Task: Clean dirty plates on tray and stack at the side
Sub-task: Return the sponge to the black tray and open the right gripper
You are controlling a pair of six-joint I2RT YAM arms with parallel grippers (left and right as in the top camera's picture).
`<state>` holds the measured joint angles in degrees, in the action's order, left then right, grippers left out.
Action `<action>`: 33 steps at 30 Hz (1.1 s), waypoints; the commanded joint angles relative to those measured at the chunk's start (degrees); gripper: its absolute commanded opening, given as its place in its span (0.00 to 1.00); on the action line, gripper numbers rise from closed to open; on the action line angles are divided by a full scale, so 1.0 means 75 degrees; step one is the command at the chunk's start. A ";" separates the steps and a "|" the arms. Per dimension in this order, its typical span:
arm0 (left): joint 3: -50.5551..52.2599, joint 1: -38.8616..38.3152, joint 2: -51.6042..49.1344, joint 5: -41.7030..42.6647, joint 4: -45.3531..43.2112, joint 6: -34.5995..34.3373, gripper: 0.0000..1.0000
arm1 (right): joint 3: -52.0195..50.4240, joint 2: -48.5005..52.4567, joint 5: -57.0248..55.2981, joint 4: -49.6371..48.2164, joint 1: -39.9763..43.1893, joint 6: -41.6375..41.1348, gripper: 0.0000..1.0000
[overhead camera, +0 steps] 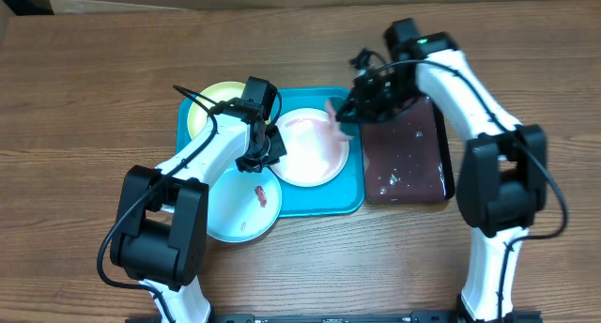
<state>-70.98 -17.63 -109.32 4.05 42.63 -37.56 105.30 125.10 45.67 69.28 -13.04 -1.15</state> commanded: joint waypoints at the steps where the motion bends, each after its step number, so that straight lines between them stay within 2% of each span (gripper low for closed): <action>1: -0.0146 -0.0041 -0.0009 0.0032 0.0026 -0.0020 0.17 | 0.0192 -0.0469 -0.0901 0.0507 0.0565 0.0224 0.04; 6: -0.0146 -0.0052 -0.0009 0.0032 0.0026 -0.0020 0.18 | 0.0149 -0.0466 -0.3054 0.1075 0.0845 0.0259 0.04; 9: -0.0146 -0.0055 -0.0009 0.0032 0.0017 -0.0023 0.18 | 0.0114 -0.0466 -0.4430 0.1067 0.0848 -0.0105 0.04; 12: -0.0146 -0.0052 -0.0009 0.0029 -0.0003 -0.0023 0.18 | 0.0111 -0.0466 -0.5182 0.1064 0.0778 -0.0102 0.04; 18: -0.0146 -0.0052 -0.0009 0.0029 -0.0102 -0.0020 0.18 | 0.0041 -0.0463 -0.5884 0.1037 0.0615 -0.0548 0.04; 23: -0.0146 -0.0052 -0.0009 0.0029 -0.0137 -0.0023 0.18 | -0.0414 -0.0463 -0.5916 0.0705 0.0498 -0.0624 0.04; 24: -0.0146 -0.0052 -0.0009 0.0032 -0.0143 -0.0023 0.18 | -0.0539 -0.0463 -0.5916 0.0609 0.0487 -0.0624 0.06; 25: -0.0146 -0.0052 -0.0009 0.0029 -0.0140 -0.0023 0.19 | -0.0647 -0.0463 -0.5913 0.0507 0.0481 -0.0621 0.15; 27: -0.0146 -0.0052 -0.0009 0.0032 -0.0140 -0.0020 0.21 | -0.0877 -0.0463 -0.5913 0.0271 0.0484 -0.0621 0.53; 28: -0.0146 -0.0052 -0.0009 0.0032 -0.0140 -0.0020 0.22 | -0.0918 -0.0463 -0.5913 0.0207 0.0484 -0.0618 0.61; 29: -0.0146 -0.0055 -0.0009 0.0032 -0.0140 -0.0020 0.23 | -0.0915 -0.0463 -0.5913 0.0146 0.0504 -0.0618 0.64; 33: -0.0146 -0.0055 -0.0009 0.0029 -0.0137 -0.0020 0.25 | -0.0664 -0.0472 -0.5907 0.0207 0.0551 -0.0621 0.69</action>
<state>-70.98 -17.65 -109.32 4.05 41.74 -37.56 98.59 123.07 2.11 70.87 -9.08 -5.48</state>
